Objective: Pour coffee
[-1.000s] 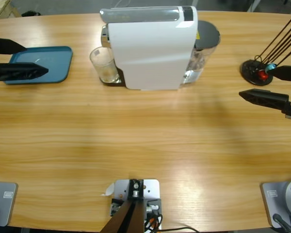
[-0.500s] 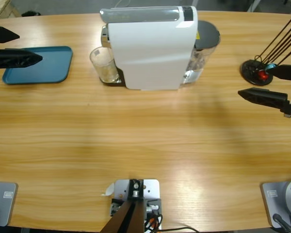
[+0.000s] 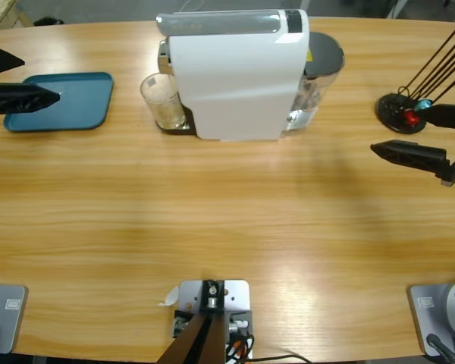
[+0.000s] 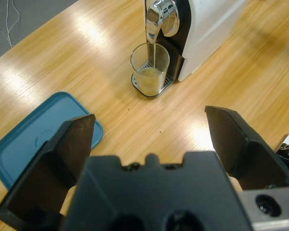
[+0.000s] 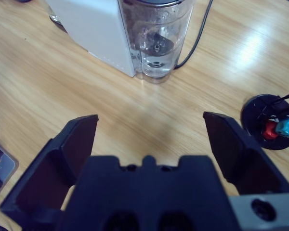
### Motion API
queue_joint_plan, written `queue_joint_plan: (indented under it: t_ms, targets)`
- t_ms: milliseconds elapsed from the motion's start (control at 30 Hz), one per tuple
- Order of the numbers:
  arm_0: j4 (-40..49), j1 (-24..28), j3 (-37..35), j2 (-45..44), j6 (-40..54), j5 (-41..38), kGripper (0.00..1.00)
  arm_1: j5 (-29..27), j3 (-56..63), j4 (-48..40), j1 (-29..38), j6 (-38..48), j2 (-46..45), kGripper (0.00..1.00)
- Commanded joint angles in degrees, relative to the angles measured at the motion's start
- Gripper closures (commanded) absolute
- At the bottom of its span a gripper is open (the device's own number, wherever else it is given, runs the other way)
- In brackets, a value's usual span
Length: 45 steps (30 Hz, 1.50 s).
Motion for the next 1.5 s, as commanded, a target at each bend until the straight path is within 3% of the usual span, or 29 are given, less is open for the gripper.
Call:
queue_joint_plan:
  t_ms: [33, 1000, 1133, 1200, 1400, 1500]
  targets:
    - [0.6, 0.4, 2.4, -0.8, -0.6, 0.8, 0.000, 0.0, 1.6, -0.3, 0.6, 0.7, 1.5, 0.000]
    - [0.6, 0.3, 2.5, -1.3, -0.7, 0.7, 0.000, 0.0, 3.9, -3.7, 0.6, 0.7, 2.1, 0.000]
    - [0.6, 0.3, 2.8, -1.5, -0.7, 0.7, 0.000, 0.0, 1.7, -1.2, 0.6, -6.6, -8.5, 0.000]
    - [0.6, 0.3, 3.4, -1.7, -0.7, 0.7, 0.000, -0.5, 0.7, 0.4, 0.5, -6.2, -11.4, 0.000]
    - [0.6, 0.3, 3.1, -2.6, -0.7, 0.7, 0.000, 0.8, -6.8, 12.5, 0.4, -4.4, -7.7, 0.000]
    - [0.6, 0.3, 3.5, -3.1, -0.7, 0.7, 0.000, 0.7, -7.4, 14.4, 0.4, -4.6, -7.4, 0.000]
